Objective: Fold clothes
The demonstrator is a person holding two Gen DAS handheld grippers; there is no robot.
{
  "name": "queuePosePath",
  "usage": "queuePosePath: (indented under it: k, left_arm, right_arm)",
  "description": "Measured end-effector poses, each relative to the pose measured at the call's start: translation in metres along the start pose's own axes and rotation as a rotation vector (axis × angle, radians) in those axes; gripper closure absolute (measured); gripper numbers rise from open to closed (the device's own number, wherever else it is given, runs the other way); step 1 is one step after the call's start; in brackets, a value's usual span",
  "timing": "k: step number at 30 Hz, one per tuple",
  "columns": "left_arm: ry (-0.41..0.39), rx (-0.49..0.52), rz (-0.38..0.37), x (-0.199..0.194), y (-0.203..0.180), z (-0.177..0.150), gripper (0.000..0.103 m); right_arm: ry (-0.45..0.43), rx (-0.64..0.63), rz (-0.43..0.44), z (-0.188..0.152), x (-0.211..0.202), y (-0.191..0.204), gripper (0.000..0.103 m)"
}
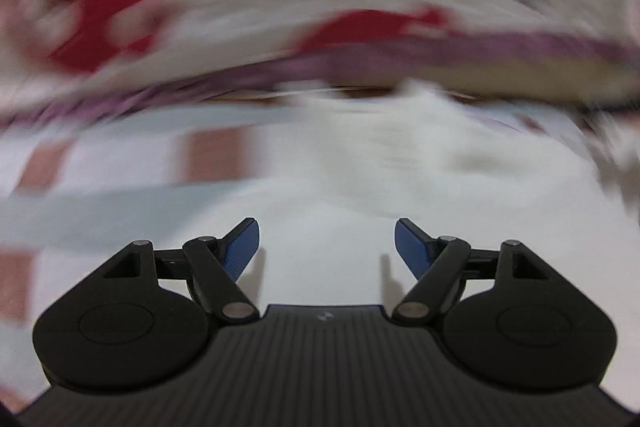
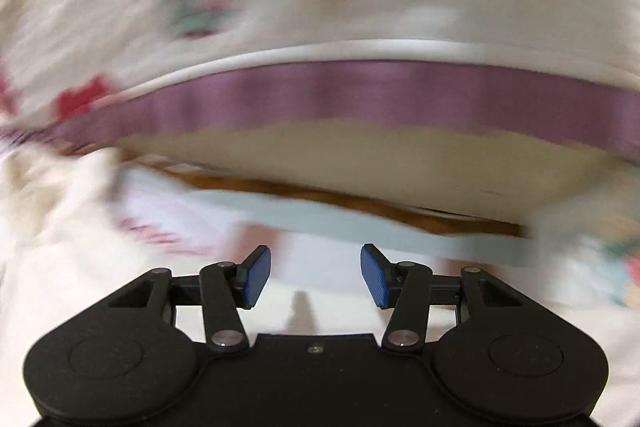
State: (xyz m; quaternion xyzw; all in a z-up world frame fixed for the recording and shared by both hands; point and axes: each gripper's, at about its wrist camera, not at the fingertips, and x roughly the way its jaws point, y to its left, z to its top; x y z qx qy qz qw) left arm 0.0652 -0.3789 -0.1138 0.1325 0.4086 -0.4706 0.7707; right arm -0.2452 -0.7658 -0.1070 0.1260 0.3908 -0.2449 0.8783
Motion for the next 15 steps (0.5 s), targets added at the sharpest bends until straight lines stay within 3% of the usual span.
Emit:
queuePosePath:
  k: [3, 6, 8, 11, 15]
  left_arm:
    - [0.011, -0.12, 0.07, -0.013, 0.06, -0.012, 0.029]
    - [0.04, -0.176, 0.076, -0.022, 0.088, -0.036, 0.029]
    - [0.064, -0.169, 0.044, -0.028, 0.093, -0.049, 0.029]
    - [0.095, -0.16, 0.002, -0.035, 0.101, -0.067, 0.028]
    - [0.07, -0.151, -0.001, -0.035, 0.104, -0.068, 0.027]
  right_arm:
    - [0.016, -0.077, 0.122, 0.023, 0.021, 0.044, 0.048]
    - [0.055, -0.153, 0.173, 0.029, 0.035, 0.091, 0.047]
    - [0.102, -0.154, 0.187, 0.036, 0.05, 0.106, 0.047]
    - [0.193, -0.052, 0.203, 0.042, 0.073, 0.114, 0.048]
    - [0.124, -0.1, 0.136, 0.037, 0.07, 0.13, 0.05]
